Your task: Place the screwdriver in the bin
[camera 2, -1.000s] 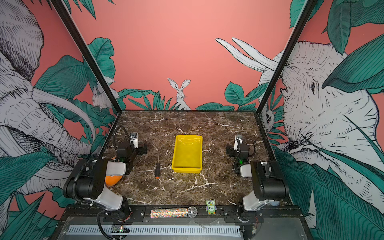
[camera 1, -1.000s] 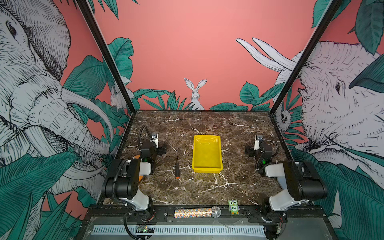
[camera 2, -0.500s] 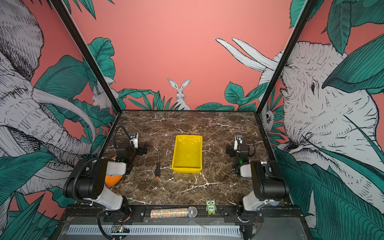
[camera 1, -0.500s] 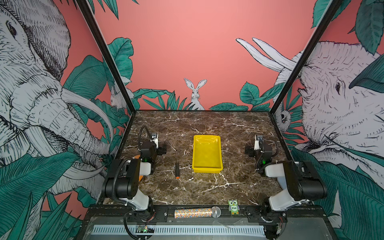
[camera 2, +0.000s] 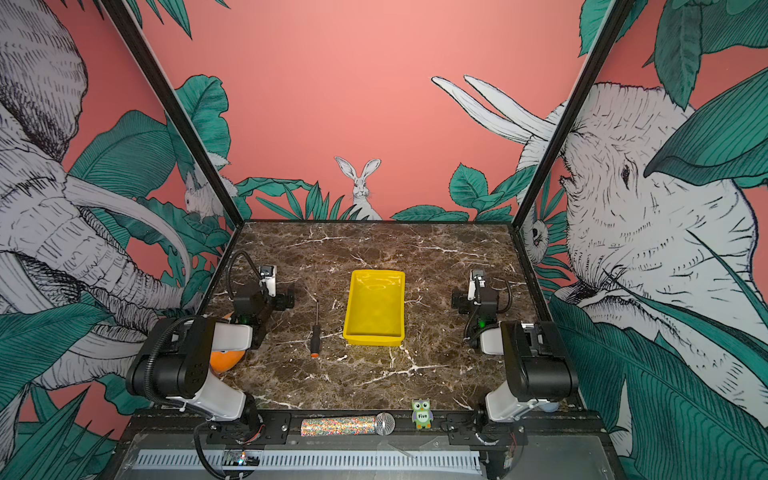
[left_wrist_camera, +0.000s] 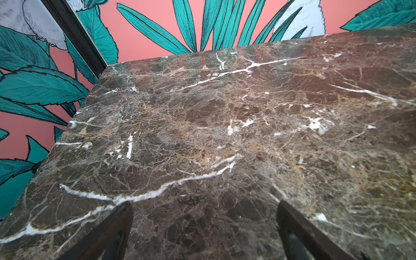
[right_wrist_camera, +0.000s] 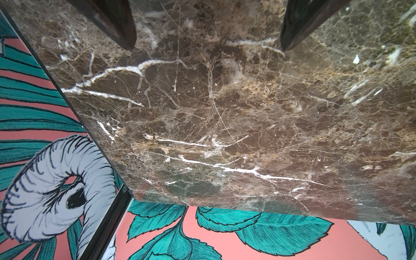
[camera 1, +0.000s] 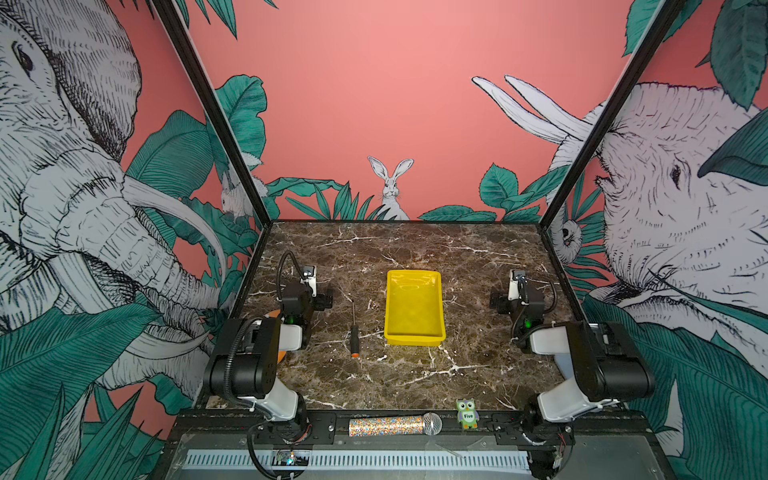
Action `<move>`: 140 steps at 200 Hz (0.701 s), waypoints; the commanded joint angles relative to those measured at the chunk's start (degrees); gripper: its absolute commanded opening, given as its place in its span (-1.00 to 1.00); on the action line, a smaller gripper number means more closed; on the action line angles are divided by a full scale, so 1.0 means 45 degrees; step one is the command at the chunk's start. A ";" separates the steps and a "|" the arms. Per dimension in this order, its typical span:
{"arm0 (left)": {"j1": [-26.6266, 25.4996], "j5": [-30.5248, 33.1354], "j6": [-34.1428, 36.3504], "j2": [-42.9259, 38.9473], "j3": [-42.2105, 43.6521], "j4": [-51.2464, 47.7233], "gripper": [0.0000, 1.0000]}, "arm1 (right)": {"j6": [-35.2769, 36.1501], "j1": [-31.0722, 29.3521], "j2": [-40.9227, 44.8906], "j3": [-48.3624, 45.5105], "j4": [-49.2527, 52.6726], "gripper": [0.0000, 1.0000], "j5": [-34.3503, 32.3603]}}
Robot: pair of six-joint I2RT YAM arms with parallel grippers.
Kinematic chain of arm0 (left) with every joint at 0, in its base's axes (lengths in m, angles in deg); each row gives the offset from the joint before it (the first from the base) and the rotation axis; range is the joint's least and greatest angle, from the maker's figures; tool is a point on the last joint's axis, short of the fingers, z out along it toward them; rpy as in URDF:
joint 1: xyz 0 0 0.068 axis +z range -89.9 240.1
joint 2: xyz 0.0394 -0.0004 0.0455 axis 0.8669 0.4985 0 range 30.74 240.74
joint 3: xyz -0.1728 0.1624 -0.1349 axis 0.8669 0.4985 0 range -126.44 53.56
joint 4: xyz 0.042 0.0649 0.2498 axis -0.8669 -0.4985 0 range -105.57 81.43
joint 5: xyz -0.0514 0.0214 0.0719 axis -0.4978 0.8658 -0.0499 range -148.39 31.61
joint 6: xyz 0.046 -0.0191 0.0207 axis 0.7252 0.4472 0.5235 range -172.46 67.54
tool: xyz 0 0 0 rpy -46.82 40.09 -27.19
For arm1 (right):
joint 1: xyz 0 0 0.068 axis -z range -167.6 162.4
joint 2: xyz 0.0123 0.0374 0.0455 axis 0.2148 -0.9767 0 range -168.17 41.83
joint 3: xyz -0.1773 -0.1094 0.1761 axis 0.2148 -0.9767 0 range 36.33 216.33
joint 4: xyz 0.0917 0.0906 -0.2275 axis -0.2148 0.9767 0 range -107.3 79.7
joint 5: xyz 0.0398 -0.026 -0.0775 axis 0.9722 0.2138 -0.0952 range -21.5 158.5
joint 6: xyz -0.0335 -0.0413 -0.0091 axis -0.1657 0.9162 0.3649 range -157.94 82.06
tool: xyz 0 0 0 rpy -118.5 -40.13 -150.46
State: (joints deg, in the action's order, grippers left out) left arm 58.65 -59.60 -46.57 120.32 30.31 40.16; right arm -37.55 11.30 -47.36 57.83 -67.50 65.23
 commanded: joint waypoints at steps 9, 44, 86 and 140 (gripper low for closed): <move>0.0026 0.0967 -0.0198 -0.0366 -0.0294 -0.0226 1.00 | -0.0085 -0.0048 0.0093 0.0262 -0.0330 0.98 -0.0114; -0.0669 0.4108 -0.0430 -0.0788 -0.1735 -0.3309 0.99 | 0.0003 -0.0048 0.0233 0.0094 -0.0558 0.99 0.0161; -0.1469 0.7166 -0.0938 -0.2232 -0.3908 -0.6245 0.99 | -0.0778 -0.0048 0.3274 0.1763 0.5894 0.98 0.0222; -0.1533 0.5133 -0.5112 -0.4140 -0.8102 -1.4423 0.99 | -0.1969 -0.0067 0.6129 0.4989 1.2659 0.98 0.1508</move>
State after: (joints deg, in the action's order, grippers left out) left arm 51.89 -31.76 -60.93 103.79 0.45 -4.32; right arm -42.76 11.28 -23.60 77.17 -26.82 68.35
